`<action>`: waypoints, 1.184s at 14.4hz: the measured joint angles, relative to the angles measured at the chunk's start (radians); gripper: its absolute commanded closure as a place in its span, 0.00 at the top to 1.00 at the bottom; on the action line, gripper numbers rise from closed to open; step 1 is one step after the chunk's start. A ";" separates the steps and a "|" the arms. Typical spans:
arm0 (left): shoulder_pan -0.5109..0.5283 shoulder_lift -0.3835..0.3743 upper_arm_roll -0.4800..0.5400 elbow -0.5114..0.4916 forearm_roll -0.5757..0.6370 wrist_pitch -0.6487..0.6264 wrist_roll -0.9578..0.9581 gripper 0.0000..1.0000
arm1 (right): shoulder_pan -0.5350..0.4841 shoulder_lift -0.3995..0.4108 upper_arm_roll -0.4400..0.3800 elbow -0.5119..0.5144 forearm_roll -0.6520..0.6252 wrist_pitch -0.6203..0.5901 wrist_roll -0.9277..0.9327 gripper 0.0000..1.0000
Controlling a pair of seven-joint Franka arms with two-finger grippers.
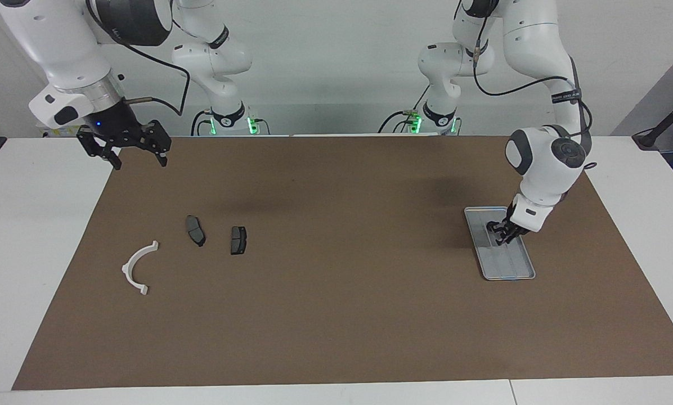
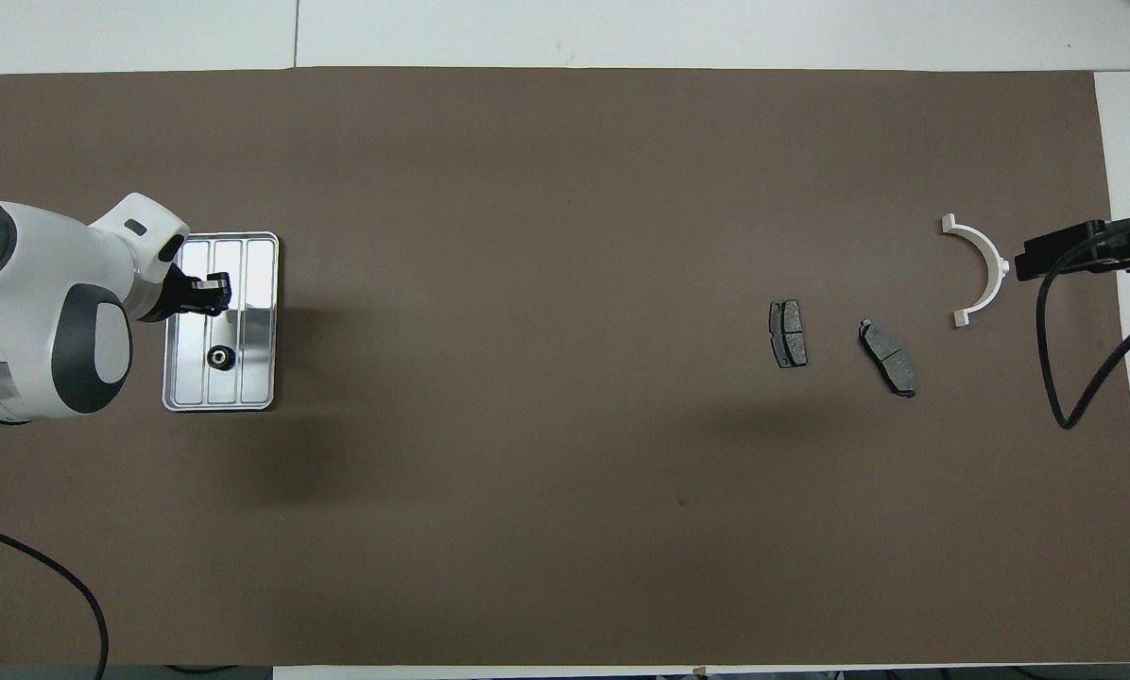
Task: Pick bearing gear from pile to tray
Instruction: 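Lower the gear into the tray beside the first and open the left gripper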
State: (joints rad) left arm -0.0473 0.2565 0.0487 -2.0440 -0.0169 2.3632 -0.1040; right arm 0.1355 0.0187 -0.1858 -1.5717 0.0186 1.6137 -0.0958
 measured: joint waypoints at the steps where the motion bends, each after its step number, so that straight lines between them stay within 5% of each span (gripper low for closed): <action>1: 0.002 0.007 0.002 0.000 0.000 0.006 0.000 0.00 | 0.000 0.000 0.000 0.000 0.000 0.000 0.006 1.00; 8: 0.004 0.036 0.002 -0.002 -0.001 0.043 -0.015 0.00 | 0.002 0.000 0.004 0.000 0.000 0.000 0.052 1.00; 9: 0.004 0.037 0.001 -0.003 -0.001 0.046 -0.020 0.06 | 0.002 0.000 0.004 0.000 0.000 0.000 0.052 1.00; 10: 0.004 0.037 0.000 -0.005 -0.001 0.051 -0.023 0.61 | 0.002 0.000 0.004 0.000 0.000 0.000 0.052 1.00; 11: 0.004 0.038 0.000 -0.009 -0.001 0.058 -0.024 1.00 | 0.002 0.000 0.004 0.000 0.000 0.000 0.052 1.00; 17: 0.005 0.017 0.005 0.030 -0.001 -0.006 -0.028 1.00 | 0.003 -0.013 0.007 -0.001 0.001 0.000 0.052 1.00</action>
State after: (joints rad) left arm -0.0421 0.2734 0.0537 -2.0139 -0.0181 2.3571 -0.1318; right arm 0.1384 0.0055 -0.1792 -1.5723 0.0192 1.6139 -0.0435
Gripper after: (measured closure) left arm 0.128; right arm 0.000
